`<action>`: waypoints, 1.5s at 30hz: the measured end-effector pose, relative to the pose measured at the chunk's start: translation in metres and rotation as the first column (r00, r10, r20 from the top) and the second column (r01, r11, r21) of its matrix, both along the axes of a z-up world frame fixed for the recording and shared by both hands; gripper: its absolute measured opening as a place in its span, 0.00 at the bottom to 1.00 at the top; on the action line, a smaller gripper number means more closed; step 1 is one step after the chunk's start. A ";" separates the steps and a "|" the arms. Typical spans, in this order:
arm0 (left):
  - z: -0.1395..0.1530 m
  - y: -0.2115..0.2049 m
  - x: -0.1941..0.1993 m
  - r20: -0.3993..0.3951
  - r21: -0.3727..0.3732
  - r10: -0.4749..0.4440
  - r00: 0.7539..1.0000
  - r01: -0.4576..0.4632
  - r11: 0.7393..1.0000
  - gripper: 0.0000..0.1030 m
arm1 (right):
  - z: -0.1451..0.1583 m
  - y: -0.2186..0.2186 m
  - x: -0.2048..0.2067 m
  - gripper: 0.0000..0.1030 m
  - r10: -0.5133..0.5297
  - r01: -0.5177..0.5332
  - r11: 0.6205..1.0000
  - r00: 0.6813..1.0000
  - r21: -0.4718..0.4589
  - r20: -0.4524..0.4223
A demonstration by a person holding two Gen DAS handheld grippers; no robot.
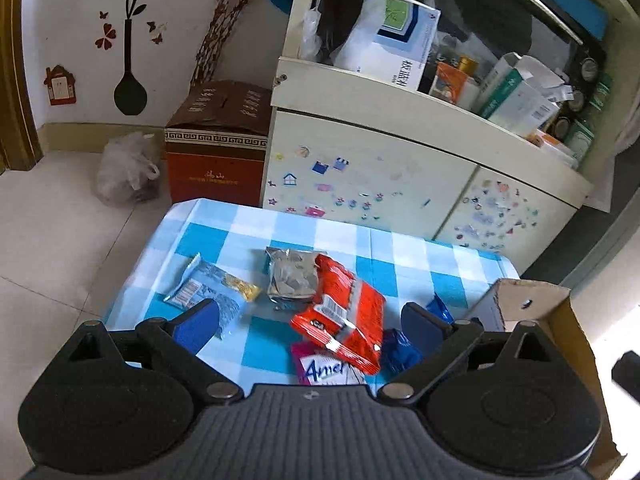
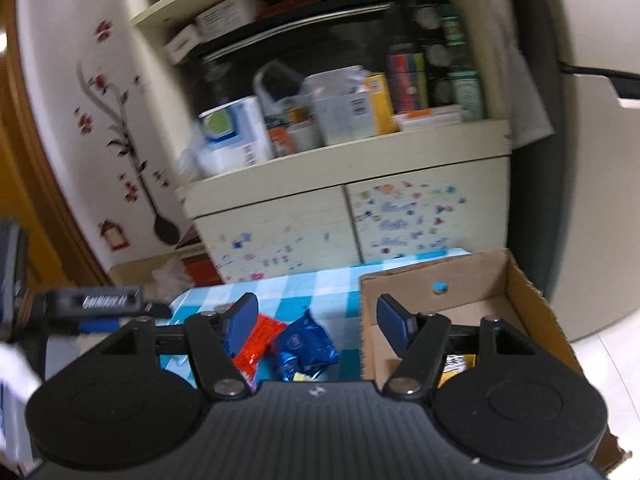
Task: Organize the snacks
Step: 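Return both tools from the box to the snack pile, then grasp the red-orange bag with the left tool while the right lowers onto the blue foil bag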
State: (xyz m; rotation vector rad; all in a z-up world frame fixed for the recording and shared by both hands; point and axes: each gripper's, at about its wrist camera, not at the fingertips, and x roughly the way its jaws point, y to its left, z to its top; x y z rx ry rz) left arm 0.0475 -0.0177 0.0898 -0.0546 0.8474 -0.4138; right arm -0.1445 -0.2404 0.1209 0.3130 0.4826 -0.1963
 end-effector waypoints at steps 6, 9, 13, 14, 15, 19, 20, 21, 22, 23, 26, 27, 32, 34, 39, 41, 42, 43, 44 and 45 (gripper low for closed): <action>-0.020 -0.005 0.020 -0.069 -0.023 0.010 0.998 -0.011 1.000 0.97 | -0.013 0.014 0.013 0.67 0.081 -0.082 0.996 0.996 -0.021 -0.043; -0.030 -0.011 0.029 -0.101 -0.039 0.007 0.995 -0.011 0.999 0.97 | -0.022 0.020 0.025 0.68 0.108 -0.111 0.993 0.991 -0.036 -0.075; -0.046 -0.024 0.040 -0.132 -0.056 -0.023 0.991 0.016 0.998 0.97 | -0.038 0.027 0.047 0.68 0.140 -0.148 0.987 0.982 -0.058 -0.127; -0.050 -0.027 0.042 -0.136 -0.052 -0.022 0.990 0.015 0.999 0.97 | -0.043 0.029 0.052 0.68 0.148 -0.158 0.985 0.979 -0.062 -0.138; -0.053 -0.030 0.045 -0.143 -0.050 -0.021 0.990 0.014 0.999 0.97 | -0.047 0.030 0.057 0.69 0.155 -0.166 0.984 0.977 -0.066 -0.149; -0.069 -0.038 0.053 -0.193 -0.081 -0.022 0.981 0.007 0.997 0.97 | -0.065 0.038 0.080 0.72 0.170 -0.194 0.975 0.966 -0.108 -0.193; -0.073 -0.040 0.054 -0.203 -0.086 -0.025 0.979 0.007 0.996 0.97 | -0.068 0.039 0.085 0.72 0.173 -0.198 0.973 0.965 -0.116 -0.200; -0.076 -0.042 0.055 -0.210 -0.090 -0.027 0.977 0.008 0.996 0.97 | -0.071 0.040 0.089 0.72 0.175 -0.202 0.972 0.963 -0.119 -0.205; -0.078 -0.044 0.056 -0.214 -0.093 -0.030 0.976 0.010 0.996 0.97 | -0.075 0.040 0.094 0.72 0.177 -0.205 0.972 0.962 -0.119 -0.210; -0.080 -0.045 0.057 -0.216 -0.093 -0.032 0.976 0.012 0.996 0.97 | -0.078 0.040 0.099 0.72 0.178 -0.207 0.971 0.960 -0.118 -0.214; -0.086 -0.047 0.061 -0.229 -0.097 -0.026 0.973 0.004 0.995 0.97 | -0.087 0.041 0.111 0.72 0.179 -0.212 0.969 0.956 -0.129 -0.232; -0.088 -0.047 0.062 -0.236 -0.102 -0.022 0.972 -0.002 0.995 0.97 | -0.089 0.041 0.114 0.72 0.176 -0.212 0.968 0.955 -0.135 -0.238; -0.095 -0.046 0.071 -0.269 -0.133 -0.009 0.963 -0.028 0.991 0.97 | -0.102 0.040 0.130 0.72 0.154 -0.205 0.965 0.948 -0.165 -0.278; -0.097 -0.048 0.072 -0.277 -0.145 -0.019 0.961 -0.022 0.989 0.97 | -0.105 0.040 0.133 0.72 0.150 -0.206 0.963 0.946 -0.174 -0.288; -0.103 -0.053 0.069 -0.288 -0.133 -0.032 0.957 -0.006 0.991 0.97 | -0.115 0.041 0.139 0.76 0.141 -0.205 0.962 0.940 -0.182 -0.312; -0.104 -0.053 0.069 -0.289 -0.127 -0.029 0.957 -0.009 0.992 0.96 | -0.118 0.041 0.142 0.76 0.130 -0.197 0.961 0.939 -0.192 -0.317; -0.104 -0.053 0.069 -0.286 -0.126 -0.027 0.958 -0.010 0.992 0.96 | -0.119 0.040 0.143 0.76 0.125 -0.194 0.961 0.940 -0.196 -0.317; -0.104 -0.053 0.070 -0.281 -0.125 -0.025 0.959 -0.011 0.992 0.95 | -0.120 0.039 0.144 0.76 0.121 -0.190 0.961 0.942 -0.199 -0.313; -0.104 -0.053 0.070 -0.277 -0.126 -0.026 0.961 -0.010 0.992 0.94 | -0.121 0.038 0.145 0.76 0.118 -0.186 0.962 0.943 -0.200 -0.312; -0.104 -0.053 0.070 -0.275 -0.126 -0.030 0.961 -0.005 0.992 0.92 | -0.121 0.038 0.146 0.77 0.116 -0.184 0.963 0.943 -0.199 -0.313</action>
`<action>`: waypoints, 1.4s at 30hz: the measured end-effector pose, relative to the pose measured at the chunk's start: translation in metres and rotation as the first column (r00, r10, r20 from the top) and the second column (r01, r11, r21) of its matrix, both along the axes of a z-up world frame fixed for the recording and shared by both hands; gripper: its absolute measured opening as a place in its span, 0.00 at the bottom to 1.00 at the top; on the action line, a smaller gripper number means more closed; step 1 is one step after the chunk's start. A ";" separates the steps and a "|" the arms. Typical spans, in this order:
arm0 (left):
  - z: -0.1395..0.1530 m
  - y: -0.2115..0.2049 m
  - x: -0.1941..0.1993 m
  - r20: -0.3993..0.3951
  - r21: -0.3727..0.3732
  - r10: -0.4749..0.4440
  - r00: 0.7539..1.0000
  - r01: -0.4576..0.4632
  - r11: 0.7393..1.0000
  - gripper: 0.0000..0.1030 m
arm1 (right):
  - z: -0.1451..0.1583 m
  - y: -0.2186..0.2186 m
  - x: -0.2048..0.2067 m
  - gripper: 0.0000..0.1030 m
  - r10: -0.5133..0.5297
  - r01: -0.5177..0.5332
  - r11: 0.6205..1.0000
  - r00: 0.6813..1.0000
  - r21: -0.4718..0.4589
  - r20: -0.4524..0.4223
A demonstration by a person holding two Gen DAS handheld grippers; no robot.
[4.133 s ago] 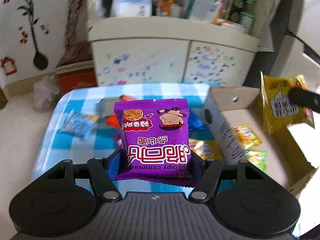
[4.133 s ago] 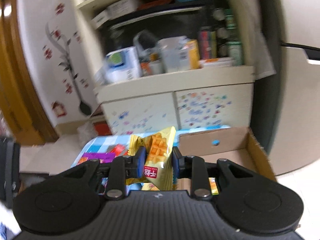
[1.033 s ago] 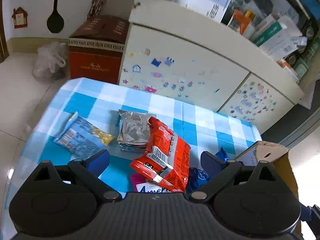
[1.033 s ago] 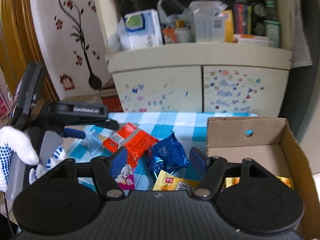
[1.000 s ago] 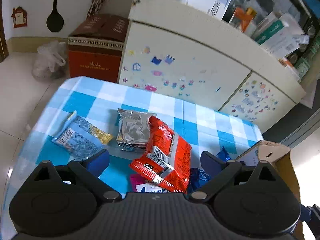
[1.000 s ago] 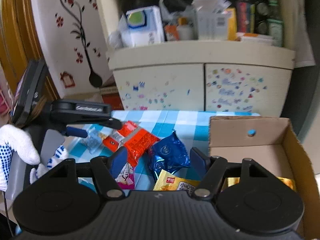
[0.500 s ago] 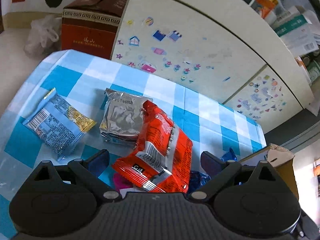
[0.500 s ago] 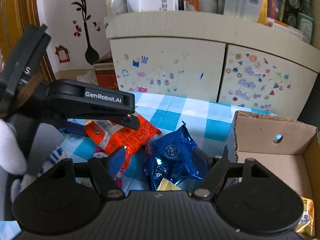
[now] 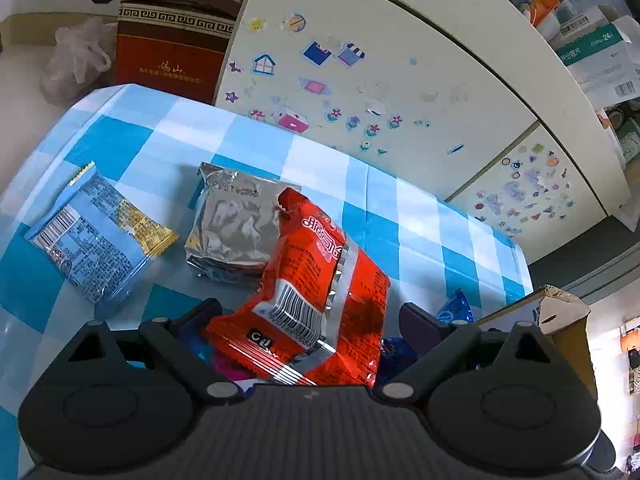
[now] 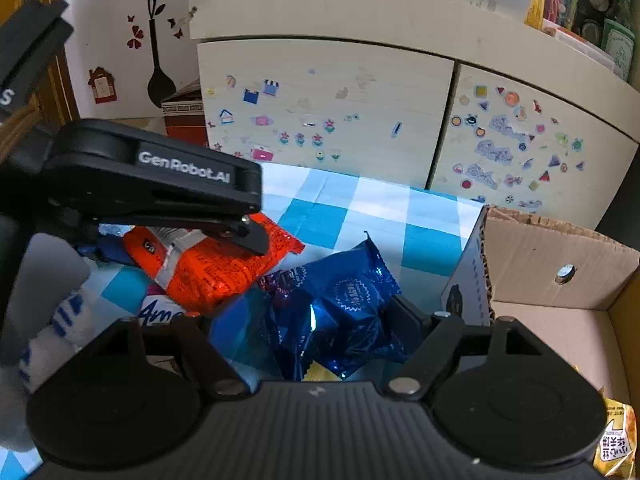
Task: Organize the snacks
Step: 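Grasp the red-orange bag with the left tool while the right lowers onto the blue foil bag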
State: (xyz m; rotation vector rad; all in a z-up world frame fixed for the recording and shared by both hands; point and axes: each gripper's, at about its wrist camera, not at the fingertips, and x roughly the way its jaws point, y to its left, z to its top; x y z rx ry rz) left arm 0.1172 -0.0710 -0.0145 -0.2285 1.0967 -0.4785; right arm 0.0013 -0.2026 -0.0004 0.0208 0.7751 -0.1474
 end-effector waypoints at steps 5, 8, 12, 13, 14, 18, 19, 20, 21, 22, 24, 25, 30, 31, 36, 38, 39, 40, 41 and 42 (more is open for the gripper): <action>-0.003 -0.005 -0.004 0.007 0.029 -0.038 0.999 0.037 0.999 0.75 | -0.003 0.005 0.003 0.77 0.016 -0.017 0.999 1.000 -0.041 -0.027; -0.002 -0.004 -0.005 -0.005 0.016 -0.045 0.999 0.045 0.999 0.63 | -0.004 0.007 0.003 0.71 0.029 -0.031 0.998 0.999 -0.055 -0.033; 0.001 0.003 -0.007 -0.017 0.013 -0.026 1.000 0.027 1.000 0.58 | -0.001 0.003 0.002 0.59 0.028 -0.029 0.999 0.999 -0.030 -0.022; 0.003 0.005 -0.009 -0.015 0.017 -0.028 0.999 0.028 0.999 0.57 | 0.001 0.003 0.002 0.58 0.027 -0.027 0.999 0.999 -0.028 -0.021; 0.005 0.008 -0.011 -0.013 0.022 -0.026 1.000 0.027 0.999 0.56 | 0.001 0.004 0.001 0.58 0.032 -0.033 0.999 0.999 -0.022 -0.021; 0.010 0.021 -0.019 -0.014 0.040 -0.012 1.000 0.013 0.999 0.55 | 0.004 0.011 -0.003 0.55 0.068 -0.067 0.998 0.997 0.013 -0.027; 0.012 0.025 -0.020 -0.015 0.043 -0.007 1.000 0.007 0.999 0.55 | 0.005 0.014 -0.005 0.55 0.080 -0.080 0.997 0.996 0.016 -0.031; 0.013 0.028 -0.022 -0.018 0.043 -0.003 1.000 0.003 0.999 0.54 | 0.006 0.017 -0.007 0.54 0.089 -0.088 0.996 0.996 0.026 -0.031; 0.014 0.031 -0.024 -0.019 0.041 0.001 1.000 -0.001 0.999 0.54 | 0.007 0.018 -0.009 0.53 0.091 -0.090 0.995 0.995 0.037 -0.031; 0.016 0.034 -0.027 -0.020 0.037 0.006 1.000 -0.005 0.999 0.54 | 0.007 0.019 -0.011 0.53 0.092 -0.091 0.995 0.995 0.046 -0.032; 0.018 0.040 -0.032 -0.021 0.036 0.017 1.000 -0.016 0.999 0.54 | 0.009 0.021 -0.016 0.52 0.097 -0.094 0.994 0.995 0.063 -0.036; 0.019 0.043 -0.035 -0.026 0.038 0.024 0.999 -0.023 0.999 0.53 | 0.010 0.021 -0.018 0.52 0.097 -0.094 0.993 0.995 0.072 -0.038; 0.026 0.057 -0.049 -0.032 0.043 0.043 0.999 -0.042 0.998 0.52 | 0.014 0.025 -0.031 0.51 0.104 -0.098 0.988 0.994 0.120 -0.045; 0.027 0.059 -0.051 -0.030 0.042 0.045 0.999 -0.044 0.998 0.52 | 0.015 0.026 -0.034 0.51 0.104 -0.098 0.987 0.994 0.124 -0.045; 0.028 0.073 -0.062 -0.047 0.013 0.075 0.996 -0.074 0.997 0.52 | 0.021 0.031 -0.049 0.51 0.110 -0.101 0.983 0.993 0.156 -0.053; 0.025 0.077 -0.060 -0.066 -0.028 0.087 0.994 -0.089 0.996 0.53 | 0.024 0.034 -0.058 0.51 0.113 -0.102 0.982 0.992 0.161 -0.056; 0.024 0.079 -0.058 -0.071 -0.042 0.101 0.992 -0.104 0.994 0.55 | 0.025 0.036 -0.061 0.51 0.112 -0.102 0.982 0.992 0.157 -0.058; 0.023 0.080 -0.056 -0.074 -0.052 0.119 0.990 -0.123 0.991 0.60 | 0.025 0.039 -0.065 0.51 0.111 -0.100 0.983 0.992 0.154 -0.062; 0.022 0.081 -0.054 -0.074 -0.059 0.139 0.988 -0.143 0.988 0.63 | 0.025 0.041 -0.067 0.51 0.111 -0.099 0.983 0.992 0.157 -0.067; 0.021 0.082 -0.052 -0.072 -0.066 0.155 0.985 -0.160 0.985 0.64 | 0.025 0.043 -0.069 0.51 0.112 -0.099 0.982 0.991 0.160 -0.075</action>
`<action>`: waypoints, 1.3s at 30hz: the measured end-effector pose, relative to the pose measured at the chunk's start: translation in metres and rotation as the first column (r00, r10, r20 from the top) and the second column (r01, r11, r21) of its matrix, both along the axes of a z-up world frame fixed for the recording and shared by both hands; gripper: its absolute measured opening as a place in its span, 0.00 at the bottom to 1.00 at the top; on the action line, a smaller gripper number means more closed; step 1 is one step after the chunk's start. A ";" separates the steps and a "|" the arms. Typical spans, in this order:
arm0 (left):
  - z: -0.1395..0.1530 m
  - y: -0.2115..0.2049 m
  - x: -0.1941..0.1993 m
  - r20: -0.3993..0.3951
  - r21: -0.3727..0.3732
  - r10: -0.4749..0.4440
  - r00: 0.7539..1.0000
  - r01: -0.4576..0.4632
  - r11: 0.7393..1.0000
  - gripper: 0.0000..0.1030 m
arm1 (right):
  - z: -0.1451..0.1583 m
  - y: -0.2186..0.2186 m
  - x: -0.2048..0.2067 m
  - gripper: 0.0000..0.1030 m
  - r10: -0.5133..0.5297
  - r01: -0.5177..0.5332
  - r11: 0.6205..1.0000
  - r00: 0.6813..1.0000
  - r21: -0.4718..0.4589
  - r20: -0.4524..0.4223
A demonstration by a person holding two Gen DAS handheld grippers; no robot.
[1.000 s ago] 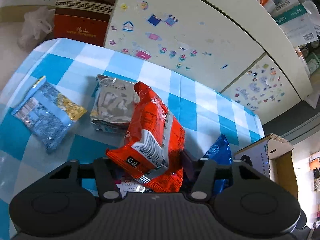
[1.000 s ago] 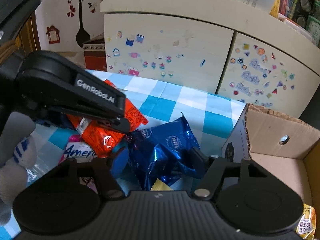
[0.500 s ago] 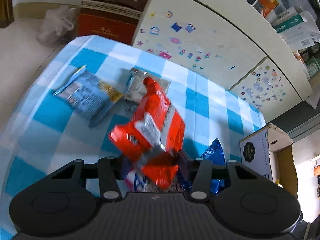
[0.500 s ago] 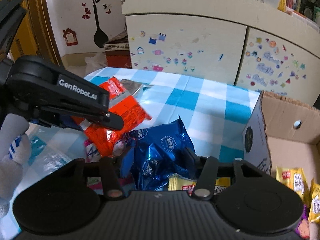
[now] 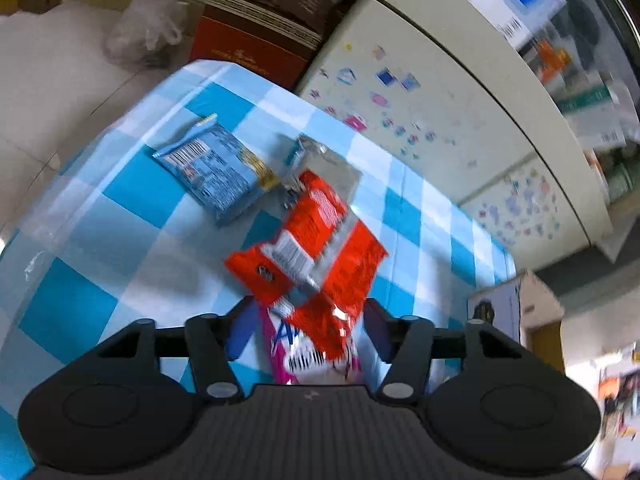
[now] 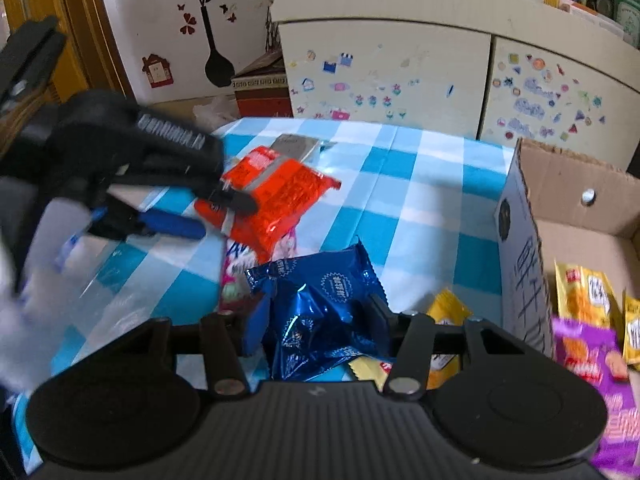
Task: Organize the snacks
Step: 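Grasp the red-orange bag with the left tool while the right lowers onto the blue foil bag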
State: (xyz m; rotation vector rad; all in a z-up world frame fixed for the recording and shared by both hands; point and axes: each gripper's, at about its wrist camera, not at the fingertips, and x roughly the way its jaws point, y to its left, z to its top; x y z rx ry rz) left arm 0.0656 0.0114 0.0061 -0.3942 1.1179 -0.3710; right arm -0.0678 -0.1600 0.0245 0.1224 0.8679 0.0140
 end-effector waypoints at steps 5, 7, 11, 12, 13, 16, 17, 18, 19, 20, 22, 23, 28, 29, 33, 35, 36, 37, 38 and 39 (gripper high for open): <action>-0.006 -0.006 0.010 0.028 0.010 0.024 0.999 -0.024 1.000 0.82 | -0.005 0.009 -0.002 0.53 0.020 -0.021 1.000 1.000 -0.023 -0.014; -0.009 -0.012 0.013 0.035 0.023 0.013 0.999 -0.014 1.000 0.84 | -0.005 0.008 0.000 0.55 0.015 -0.015 1.000 1.000 -0.006 -0.015; -0.014 -0.025 0.015 0.070 0.067 -0.039 0.997 0.034 0.997 0.88 | -0.007 0.008 0.002 0.64 0.001 -0.001 1.000 1.000 -0.001 -0.017; -0.014 -0.028 0.016 0.080 0.079 -0.053 0.995 0.046 0.996 0.88 | -0.008 0.008 0.003 0.66 -0.002 0.002 1.000 1.000 0.000 -0.022; -0.015 -0.030 0.015 0.089 0.090 -0.065 0.994 0.057 0.994 0.89 | -0.009 0.008 0.003 0.68 -0.008 0.008 1.000 1.000 0.000 -0.021; -0.018 -0.037 0.016 0.105 0.127 -0.097 0.990 0.083 0.988 0.90 | -0.011 0.008 0.006 0.73 -0.014 0.014 1.000 0.999 -0.007 -0.034; -0.020 -0.038 0.017 0.107 0.136 -0.100 0.989 0.085 0.987 0.90 | -0.013 0.007 0.007 0.74 -0.015 0.015 1.000 0.999 -0.006 -0.037; -0.022 -0.039 0.018 0.107 0.138 -0.100 0.989 0.085 0.987 0.90 | -0.014 0.007 0.007 0.75 -0.015 0.014 1.000 0.999 -0.005 -0.040; -0.023 -0.039 0.018 0.105 0.136 -0.098 0.990 0.083 0.987 0.90 | -0.016 0.007 0.009 0.75 -0.017 0.017 1.000 0.999 0.000 -0.049; -0.024 -0.039 0.019 0.102 0.126 -0.097 0.990 0.084 0.988 0.90 | -0.018 0.006 0.009 0.74 -0.021 0.022 1.000 0.998 0.009 -0.055; -0.027 -0.040 0.021 0.092 0.103 -0.108 0.990 0.098 0.990 0.87 | -0.022 0.004 0.011 0.73 -0.024 0.026 0.999 0.997 0.024 -0.068; -0.027 -0.041 0.021 0.094 0.103 -0.111 0.989 0.101 0.990 0.86 | -0.023 0.003 0.012 0.70 -0.024 0.026 0.999 0.997 0.031 -0.072; -0.022 -0.046 0.020 0.096 0.076 -0.134 0.986 0.127 0.989 0.61 | -0.021 0.004 0.012 0.64 -0.020 0.021 1.000 0.998 0.023 -0.066; -0.020 -0.047 0.019 0.102 0.077 -0.140 0.985 0.132 0.988 0.58 | -0.021 0.004 0.012 0.64 -0.022 0.023 0.999 0.998 0.023 -0.064; -0.011 -0.045 0.017 0.116 0.082 -0.132 0.984 0.123 0.989 0.54 | -0.019 0.004 0.009 0.62 -0.036 0.037 0.999 0.999 0.019 -0.041; -0.006 -0.042 0.017 0.111 0.060 -0.122 0.986 0.116 0.991 0.49 | -0.016 0.004 0.008 0.62 -0.037 0.038 0.999 0.999 0.021 -0.025; -0.004 -0.040 0.017 0.109 0.055 -0.116 0.987 0.110 0.992 0.48 | -0.014 0.004 0.007 0.62 -0.038 0.038 0.999 0.999 0.022 -0.017; -0.002 -0.039 0.017 0.109 0.054 -0.111 0.988 0.106 0.993 0.48 | -0.013 0.004 0.006 0.62 -0.037 0.038 0.999 0.999 0.021 -0.011; 0.000 -0.038 0.017 0.108 0.055 -0.110 0.988 0.105 0.993 0.47 | -0.012 0.005 0.005 0.62 -0.037 0.037 0.999 0.999 0.019 -0.006; 0.001 -0.038 0.016 0.109 0.057 -0.111 0.988 0.105 0.993 0.47 | -0.010 0.006 0.005 0.62 -0.037 0.037 0.999 0.999 0.017 -0.002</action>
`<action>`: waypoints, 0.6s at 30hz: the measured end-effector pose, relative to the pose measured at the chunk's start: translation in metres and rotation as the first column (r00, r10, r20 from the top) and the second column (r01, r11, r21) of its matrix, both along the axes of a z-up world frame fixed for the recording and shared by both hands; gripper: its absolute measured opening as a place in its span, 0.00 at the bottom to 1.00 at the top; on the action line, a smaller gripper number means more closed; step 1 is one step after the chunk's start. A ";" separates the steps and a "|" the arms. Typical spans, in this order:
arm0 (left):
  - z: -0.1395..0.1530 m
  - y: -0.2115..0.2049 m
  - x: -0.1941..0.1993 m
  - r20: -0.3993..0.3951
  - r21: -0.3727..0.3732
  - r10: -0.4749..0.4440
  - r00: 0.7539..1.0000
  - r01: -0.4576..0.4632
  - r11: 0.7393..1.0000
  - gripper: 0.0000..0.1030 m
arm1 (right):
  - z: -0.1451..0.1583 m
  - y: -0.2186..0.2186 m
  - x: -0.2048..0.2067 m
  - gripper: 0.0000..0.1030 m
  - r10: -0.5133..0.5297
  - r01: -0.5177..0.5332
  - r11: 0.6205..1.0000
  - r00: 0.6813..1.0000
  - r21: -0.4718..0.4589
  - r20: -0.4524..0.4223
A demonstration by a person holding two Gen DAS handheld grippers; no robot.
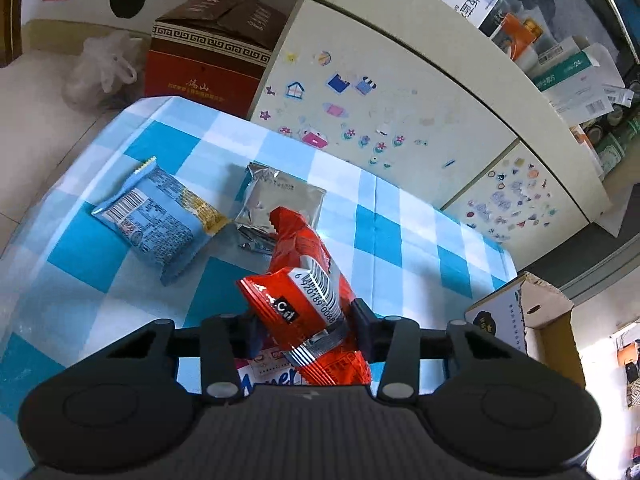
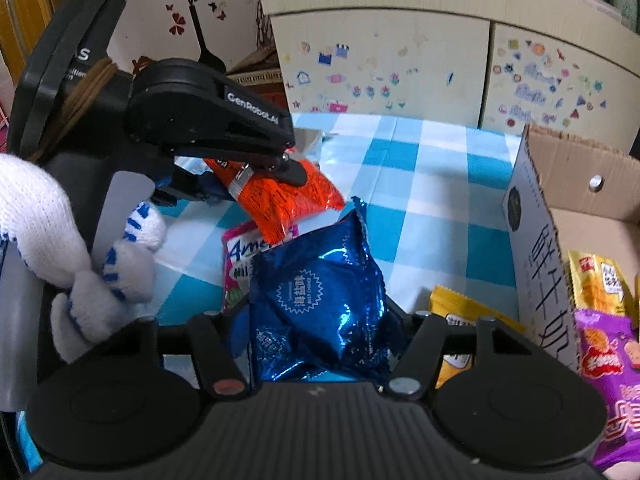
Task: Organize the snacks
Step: 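Grasp the red-orange bag with the left tool while the right lowers onto the blue foil bag, then lift the red-orange bag with the left tool while the right grasps the blue foil bag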
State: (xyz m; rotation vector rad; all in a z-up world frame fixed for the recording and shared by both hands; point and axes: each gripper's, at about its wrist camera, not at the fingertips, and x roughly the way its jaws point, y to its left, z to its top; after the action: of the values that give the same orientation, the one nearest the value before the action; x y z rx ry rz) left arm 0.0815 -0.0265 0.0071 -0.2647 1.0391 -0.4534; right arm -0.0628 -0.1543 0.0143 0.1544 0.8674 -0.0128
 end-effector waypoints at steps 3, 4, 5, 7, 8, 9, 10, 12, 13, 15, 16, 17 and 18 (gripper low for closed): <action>0.003 0.002 -0.003 0.008 0.009 -0.003 1.000 0.003 1.000 0.46 | 0.003 0.001 -0.002 0.62 -0.003 0.003 1.000 1.000 -0.004 0.008; 0.004 0.003 -0.004 0.007 0.007 -0.001 1.000 0.001 1.000 0.46 | 0.003 0.001 -0.002 0.62 -0.006 0.006 1.000 1.000 -0.005 0.008; 0.004 0.005 -0.005 0.007 0.005 0.001 1.000 -0.001 1.000 0.45 | 0.003 0.001 -0.002 0.62 -0.010 0.010 1.000 1.000 -0.005 0.009; 0.006 0.007 -0.005 0.005 0.003 0.008 1.000 -0.008 1.000 0.44 | 0.004 0.000 -0.003 0.62 -0.019 0.019 1.000 1.000 -0.003 0.012; 0.007 0.008 -0.005 0.001 -0.003 0.014 1.000 -0.014 1.000 0.44 | 0.004 -0.001 -0.003 0.62 -0.024 0.024 1.000 1.000 -0.003 0.014; 0.008 0.010 -0.005 -0.003 -0.012 0.018 1.000 -0.018 1.000 0.44 | 0.005 -0.001 -0.003 0.62 -0.029 0.029 1.000 0.999 -0.002 0.016; 0.010 0.011 -0.005 -0.005 -0.020 0.021 1.000 -0.021 1.000 0.44 | 0.006 -0.002 -0.003 0.62 -0.033 0.033 0.999 0.999 -0.002 0.018; 0.013 0.012 -0.006 -0.003 -0.023 0.023 1.000 -0.023 0.999 0.43 | 0.008 -0.003 -0.003 0.62 -0.038 0.038 0.999 0.999 -0.002 0.024; 0.014 0.013 -0.007 0.001 -0.020 0.021 1.000 -0.021 1.000 0.43 | 0.008 -0.003 -0.003 0.62 -0.038 0.038 0.999 0.999 -0.003 0.026; 0.016 0.015 -0.009 0.003 -0.015 0.018 1.000 -0.018 1.000 0.43 | 0.010 -0.003 -0.005 0.62 -0.040 0.040 0.999 0.999 -0.006 0.031; 0.016 0.016 -0.010 -0.001 -0.015 0.017 1.000 -0.017 1.000 0.43 | 0.011 -0.003 -0.006 0.62 -0.040 0.041 0.999 0.999 -0.005 0.031; 0.017 0.018 -0.010 -0.013 -0.017 0.018 1.000 -0.018 1.000 0.43 | 0.012 -0.004 -0.006 0.62 -0.041 0.041 0.999 0.999 -0.004 0.032; 0.015 0.020 -0.009 -0.037 -0.017 0.020 0.999 -0.021 1.000 0.45 | 0.012 -0.004 -0.007 0.62 -0.041 0.041 0.999 0.999 -0.004 0.033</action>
State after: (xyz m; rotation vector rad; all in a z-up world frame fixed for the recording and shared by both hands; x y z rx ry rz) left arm 0.0724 -0.0062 0.0222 -0.2996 1.0679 -0.4403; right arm -0.0695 -0.1581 0.0266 0.1677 0.8313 -0.0504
